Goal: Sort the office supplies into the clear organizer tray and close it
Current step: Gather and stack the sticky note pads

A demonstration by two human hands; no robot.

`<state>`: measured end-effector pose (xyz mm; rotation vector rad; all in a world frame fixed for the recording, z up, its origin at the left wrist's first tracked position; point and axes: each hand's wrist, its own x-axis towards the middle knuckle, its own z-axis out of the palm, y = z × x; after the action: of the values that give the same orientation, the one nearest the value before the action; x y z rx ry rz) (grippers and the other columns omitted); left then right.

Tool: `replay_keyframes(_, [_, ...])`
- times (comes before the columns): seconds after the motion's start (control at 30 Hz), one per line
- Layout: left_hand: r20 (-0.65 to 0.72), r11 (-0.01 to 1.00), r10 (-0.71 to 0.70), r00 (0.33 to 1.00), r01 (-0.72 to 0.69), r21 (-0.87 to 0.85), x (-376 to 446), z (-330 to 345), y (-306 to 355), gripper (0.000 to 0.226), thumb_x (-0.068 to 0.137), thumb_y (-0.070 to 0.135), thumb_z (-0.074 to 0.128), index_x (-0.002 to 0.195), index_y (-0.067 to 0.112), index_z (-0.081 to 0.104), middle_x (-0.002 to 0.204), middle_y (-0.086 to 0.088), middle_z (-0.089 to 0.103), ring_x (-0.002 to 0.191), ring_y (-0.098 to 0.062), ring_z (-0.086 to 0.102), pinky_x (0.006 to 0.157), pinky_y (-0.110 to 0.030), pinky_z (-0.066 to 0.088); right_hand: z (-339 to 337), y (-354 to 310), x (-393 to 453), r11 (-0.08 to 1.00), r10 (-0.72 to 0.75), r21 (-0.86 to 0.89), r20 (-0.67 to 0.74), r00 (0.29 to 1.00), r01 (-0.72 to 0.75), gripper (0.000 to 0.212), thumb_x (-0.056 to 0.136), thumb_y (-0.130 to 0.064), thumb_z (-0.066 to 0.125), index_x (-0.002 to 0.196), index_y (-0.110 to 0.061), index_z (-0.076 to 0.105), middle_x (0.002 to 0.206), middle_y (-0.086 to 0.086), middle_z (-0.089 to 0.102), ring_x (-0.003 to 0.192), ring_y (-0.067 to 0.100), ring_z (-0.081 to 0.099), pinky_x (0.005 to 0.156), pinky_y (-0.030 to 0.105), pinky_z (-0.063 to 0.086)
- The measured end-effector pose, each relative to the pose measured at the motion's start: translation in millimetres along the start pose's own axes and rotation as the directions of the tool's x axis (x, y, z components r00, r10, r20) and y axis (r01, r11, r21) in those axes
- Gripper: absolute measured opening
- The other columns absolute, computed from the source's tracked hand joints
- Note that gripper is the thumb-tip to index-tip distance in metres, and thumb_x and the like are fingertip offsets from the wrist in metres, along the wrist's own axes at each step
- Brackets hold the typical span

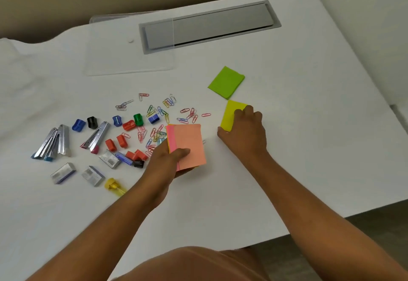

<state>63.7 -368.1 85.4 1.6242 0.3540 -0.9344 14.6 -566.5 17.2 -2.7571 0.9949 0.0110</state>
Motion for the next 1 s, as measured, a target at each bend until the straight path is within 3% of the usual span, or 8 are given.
replay_keyframes(0.1, [0.009, 1.000, -0.009, 1.000, 0.009, 0.006, 4.4, 8.9, 2.8, 0.056, 0.101, 0.007, 0.062, 0.152, 0.023, 0.044, 0.116, 0.006, 0.064, 0.105, -0.023, 0.069, 0.082, -0.037, 0.064, -4.4, 11.9, -3.8, 0.988, -0.073, 0.126, -0.127, 0.989, 0.089, 0.036, 0.085, -0.043, 0.059, 0.085, -0.008, 0.065, 0.091, 0.012, 0.064, 0.082, 0.037, 0.062, 0.062, 0.036, 0.047])
replay_keyframes(0.2, [0.031, 0.999, -0.037, 0.999, 0.036, 0.012, 11.9, 20.8, 3.2, 0.051, 0.101, 0.008, 0.062, 0.148, 0.022, 0.047, 0.122, 0.002, 0.067, 0.110, -0.025, 0.070, 0.087, -0.039, 0.063, -10.5, 40.7, -1.4, 0.959, -0.064, 0.249, -0.263, 0.963, 0.132, 0.030, 0.090, -0.031, 0.056, 0.069, -0.010, 0.059, 0.069, 0.009, 0.060, 0.059, 0.036, 0.057, 0.054, 0.032, 0.036])
replay_keyframes(0.47, [0.149, 0.987, -0.076, 0.986, 0.096, -0.133, 29.1, 75.0, 16.4, 0.029, 0.106, 0.028, 0.055, 0.134, 0.020, 0.059, 0.122, -0.009, 0.074, 0.110, -0.027, 0.073, 0.086, -0.045, 0.064, -21.8, 43.0, -31.0, 0.874, -0.243, 0.282, -0.449, 0.860, 0.395, 0.017, 0.091, -0.017, 0.060, 0.081, -0.009, 0.072, 0.083, 0.004, 0.072, 0.071, 0.025, 0.067, 0.056, 0.036, 0.053])
replay_keyframes(0.57, [0.177, 0.993, -0.049, 0.983, 0.067, -0.095, 36.8, 80.6, 22.2, 0.032, 0.103, 0.040, 0.057, 0.129, 0.022, 0.065, 0.113, -0.004, 0.078, 0.099, -0.021, 0.074, 0.081, -0.042, 0.063, -15.6, 24.2, -40.6, 0.809, -0.391, 0.275, -0.407, 0.825, 0.519, 0.020, 0.090, -0.017, 0.062, 0.072, -0.009, 0.068, 0.087, 0.007, 0.070, 0.085, 0.026, 0.069, 0.063, 0.038, 0.054])
replay_keyframes(0.7, [0.176, 0.999, 0.011, 0.984, -0.019, 0.044, 46.4, 70.7, 21.3, 0.024, 0.103, 0.020, 0.061, 0.126, 0.024, 0.067, 0.112, -0.004, 0.079, 0.089, -0.017, 0.076, 0.078, -0.040, 0.065, -14.2, 18.0, -35.4, 0.723, -0.497, 0.406, -0.258, 0.829, 0.560, 0.023, 0.090, -0.023, 0.064, 0.073, -0.009, 0.070, 0.097, 0.009, 0.070, 0.102, 0.027, 0.068, 0.077, 0.035, 0.055])
replay_keyframes(0.83, [0.116, 0.995, -0.025, 0.993, 0.035, -0.089, 51.3, 53.1, 23.7, 0.033, 0.102, 0.013, 0.062, 0.134, 0.021, 0.059, 0.122, -0.007, 0.076, 0.099, -0.030, 0.078, 0.072, -0.047, 0.066, -24.9, 19.0, 22.0, 0.710, -0.320, 0.546, -0.312, 0.894, 0.445, 0.027, 0.097, -0.023, 0.059, 0.077, -0.008, 0.068, 0.079, 0.007, 0.068, 0.075, 0.028, 0.065, 0.066, 0.043, 0.053])
replay_keyframes(0.9, [0.106, 0.990, -0.033, 0.994, 0.047, -0.134, 51.6, 46.0, 23.1, 0.037, 0.101, 0.014, 0.063, 0.136, 0.023, 0.056, 0.125, -0.007, 0.074, 0.102, -0.034, 0.077, 0.072, -0.048, 0.066, -17.9, 16.2, 66.7, 0.808, -0.274, 0.442, -0.304, 0.913, 0.389, 0.023, 0.096, -0.031, 0.064, 0.097, -0.008, 0.071, 0.102, 0.008, 0.071, 0.096, 0.028, 0.066, 0.083, 0.044, 0.055])
replay_keyframes(1.0, [0.095, 0.985, -0.027, 0.995, 0.042, -0.165, 50.4, 39.6, 23.2, 0.040, 0.100, 0.013, 0.064, 0.138, 0.024, 0.055, 0.129, -0.006, 0.072, 0.104, -0.034, 0.076, 0.074, -0.047, 0.066, -1.8, 10.4, 118.2, 0.924, -0.319, 0.215, -0.015, 0.948, 0.315, 0.067, 0.088, -0.053, 0.070, 0.135, -0.006, 0.059, 0.147, 0.015, 0.052, 0.139, 0.033, 0.044, 0.115, 0.043, 0.038])
